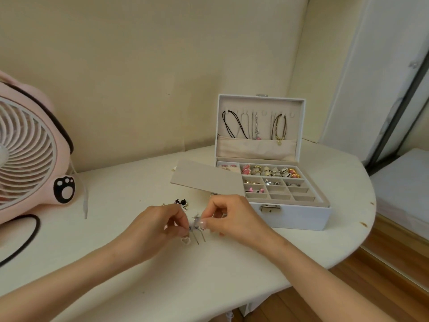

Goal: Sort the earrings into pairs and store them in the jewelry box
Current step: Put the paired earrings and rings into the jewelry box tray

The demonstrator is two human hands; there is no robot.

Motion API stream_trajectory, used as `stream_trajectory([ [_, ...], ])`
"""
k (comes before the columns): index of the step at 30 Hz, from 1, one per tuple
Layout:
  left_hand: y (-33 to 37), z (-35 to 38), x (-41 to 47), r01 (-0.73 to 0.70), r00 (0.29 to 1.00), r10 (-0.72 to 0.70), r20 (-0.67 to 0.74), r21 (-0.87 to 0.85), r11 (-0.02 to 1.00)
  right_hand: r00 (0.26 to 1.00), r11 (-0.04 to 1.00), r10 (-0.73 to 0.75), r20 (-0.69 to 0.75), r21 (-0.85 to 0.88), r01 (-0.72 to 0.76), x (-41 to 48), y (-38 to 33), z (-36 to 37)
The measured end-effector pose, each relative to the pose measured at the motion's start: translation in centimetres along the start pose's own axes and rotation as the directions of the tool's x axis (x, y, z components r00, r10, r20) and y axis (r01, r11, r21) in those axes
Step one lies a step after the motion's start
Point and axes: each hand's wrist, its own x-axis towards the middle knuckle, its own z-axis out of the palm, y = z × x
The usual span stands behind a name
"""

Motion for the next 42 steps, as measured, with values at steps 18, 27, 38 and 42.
stream_trajectory([
  [18,9.0,3.5,10.8,-0.193,0.980,0.198,0.003,-0.207,0.959,0.866,0.993,0.113,-0.486,0.025,-0.115,-1.1,2.9,-10.8],
  [27,10.1,6.3,15.5,-0.153,0.983,0.171,0.064,-0.222,0.963,0.846,0.976,0.158,-0.510,-0.049,-0.212,-0.4,5.0,-13.1],
  [38,11.1,7.7,16.7,-0.173,0.969,0.160,0.186,0.054,0.984,0.900,0.945,0.216,-0.379,-0.151,-0.291,0.0,5.7,-13.8],
  [42,11.4,7.5,16.2,-0.229,0.962,0.197,0.189,0.166,0.959,0.910,0.914,0.193,-0.366,-0.269,-0.302,0.4,5.8,-13.6],
])
